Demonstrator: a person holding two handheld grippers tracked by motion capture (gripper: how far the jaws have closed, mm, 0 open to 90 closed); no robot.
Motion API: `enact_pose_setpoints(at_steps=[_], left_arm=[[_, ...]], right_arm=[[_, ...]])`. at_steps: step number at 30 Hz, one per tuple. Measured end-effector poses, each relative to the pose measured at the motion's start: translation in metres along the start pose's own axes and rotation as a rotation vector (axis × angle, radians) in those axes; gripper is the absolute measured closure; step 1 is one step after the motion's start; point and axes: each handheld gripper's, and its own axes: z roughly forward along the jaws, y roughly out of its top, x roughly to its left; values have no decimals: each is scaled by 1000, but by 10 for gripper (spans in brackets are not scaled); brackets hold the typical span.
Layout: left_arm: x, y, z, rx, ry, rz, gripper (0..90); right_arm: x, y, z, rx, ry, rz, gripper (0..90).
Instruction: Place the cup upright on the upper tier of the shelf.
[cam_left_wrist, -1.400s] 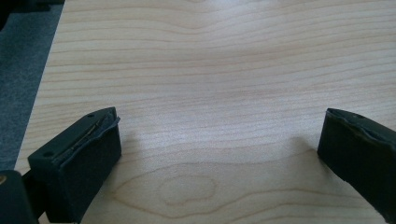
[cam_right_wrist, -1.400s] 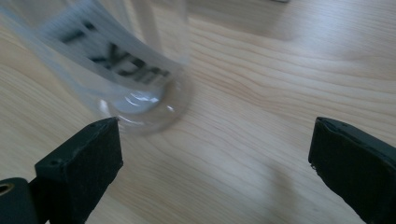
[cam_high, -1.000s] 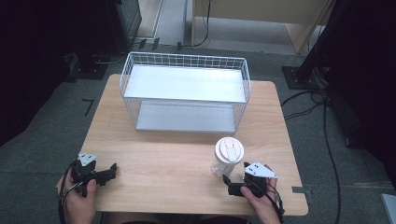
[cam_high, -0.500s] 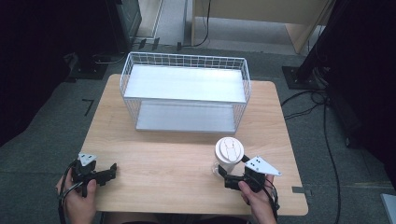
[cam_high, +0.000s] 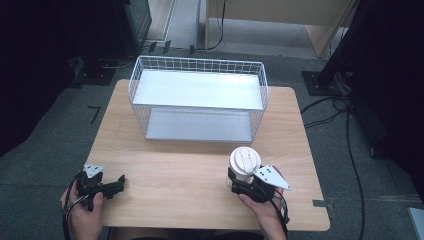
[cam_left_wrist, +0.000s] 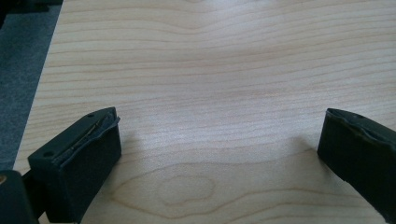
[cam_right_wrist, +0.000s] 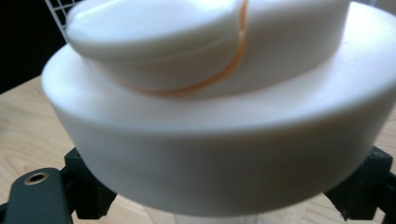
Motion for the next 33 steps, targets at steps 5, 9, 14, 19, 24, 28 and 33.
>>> enact_pose_setpoints(at_steps=[5,9,14,19,24,28,33], left_arm=[[0,0,0,0,-3,4,0],[0,0,0,-1,-4,3,0],[-1,0,0,-1,-5,4,0],[0,0,0,0,-6,8,0],[0,0,0,0,-6,9,0],[0,0,0,0,-6,9,0],[0,0,0,0,-7,9,0]], right_arm=[[5,0,2,-27,-22,-4,133],[7,1,3,-41,-10,-12,135],[12,2,3,-57,-4,-38,143],[17,6,1,-81,7,-42,148],[19,12,1,-101,9,-41,150],[21,19,2,-120,5,-34,151],[22,30,3,-147,-2,-32,151]])
